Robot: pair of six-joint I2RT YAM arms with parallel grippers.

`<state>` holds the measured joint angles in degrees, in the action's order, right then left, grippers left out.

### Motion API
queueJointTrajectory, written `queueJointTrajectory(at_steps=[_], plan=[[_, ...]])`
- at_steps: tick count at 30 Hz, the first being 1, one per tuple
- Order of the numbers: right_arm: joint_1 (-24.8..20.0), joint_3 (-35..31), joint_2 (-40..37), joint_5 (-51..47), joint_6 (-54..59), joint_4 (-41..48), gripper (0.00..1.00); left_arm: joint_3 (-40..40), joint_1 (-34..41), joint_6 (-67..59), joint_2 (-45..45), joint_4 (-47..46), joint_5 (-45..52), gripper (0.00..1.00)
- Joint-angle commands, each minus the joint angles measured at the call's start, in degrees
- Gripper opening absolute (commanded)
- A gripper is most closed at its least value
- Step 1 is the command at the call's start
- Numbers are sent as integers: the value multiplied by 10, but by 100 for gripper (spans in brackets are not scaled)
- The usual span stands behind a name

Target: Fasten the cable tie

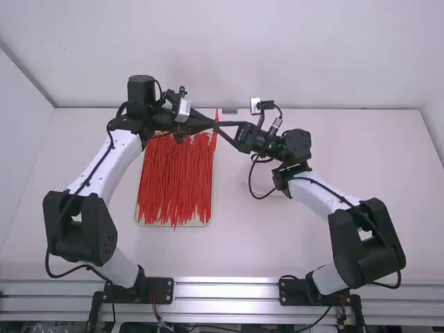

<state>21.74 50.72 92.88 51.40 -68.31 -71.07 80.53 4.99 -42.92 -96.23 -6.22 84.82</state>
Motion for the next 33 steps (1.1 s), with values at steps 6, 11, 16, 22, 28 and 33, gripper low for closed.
queueJointTrajectory(at_steps=[6, 11, 16, 22, 28, 33], plan=[[-14, 30, 4, -34, 8, -5, 19, 4, -5, -15, 3, -7, 52, 1], [-15, 30, 4, -34, 6, -5, 24, 4, -10, -14, 3, -7, 52, 1], [-16, 30, 4, -31, 1, -5, 27, 4, -17, -2, 3, -4, 52, 1], [-16, 30, 4, -28, -5, -5, 29, 4, -19, -2, 3, -4, 52, 1], [-14, 30, 4, -30, -5, -5, 30, 4, -10, 0, 3, -8, 52, 1], [-16, 30, 4, -30, -5, -5, 30, 4, -6, -4, 3, -24, 52, 1]])
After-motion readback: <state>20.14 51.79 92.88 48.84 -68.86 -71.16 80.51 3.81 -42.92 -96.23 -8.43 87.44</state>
